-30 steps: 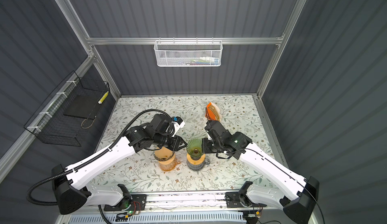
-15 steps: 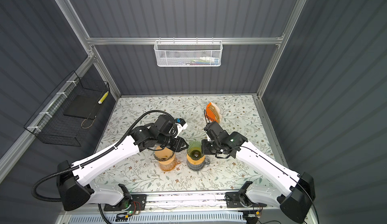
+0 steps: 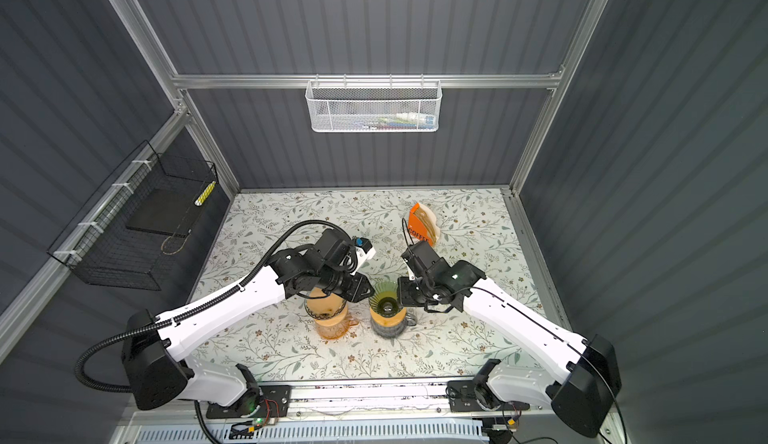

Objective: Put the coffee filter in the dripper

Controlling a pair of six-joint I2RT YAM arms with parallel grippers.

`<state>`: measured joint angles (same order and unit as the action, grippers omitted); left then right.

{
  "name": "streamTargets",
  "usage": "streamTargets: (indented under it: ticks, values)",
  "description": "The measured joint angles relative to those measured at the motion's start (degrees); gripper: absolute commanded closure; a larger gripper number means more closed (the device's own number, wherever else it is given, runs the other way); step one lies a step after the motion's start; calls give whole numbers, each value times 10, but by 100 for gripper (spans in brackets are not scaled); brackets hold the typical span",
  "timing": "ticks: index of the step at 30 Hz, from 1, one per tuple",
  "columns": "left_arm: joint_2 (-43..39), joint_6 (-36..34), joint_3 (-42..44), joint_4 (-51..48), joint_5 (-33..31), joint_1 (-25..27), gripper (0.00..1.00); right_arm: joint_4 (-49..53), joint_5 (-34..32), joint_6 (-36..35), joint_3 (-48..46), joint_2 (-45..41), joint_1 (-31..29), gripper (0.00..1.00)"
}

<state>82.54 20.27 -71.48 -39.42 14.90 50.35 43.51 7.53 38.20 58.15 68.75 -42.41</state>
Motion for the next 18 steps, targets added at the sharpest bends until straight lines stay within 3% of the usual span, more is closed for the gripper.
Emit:
streamTargets:
  ticks: [18]
  values:
    - [23,-4,0,-3,-5,12,84,-11,5,2,-13,1,5,100]
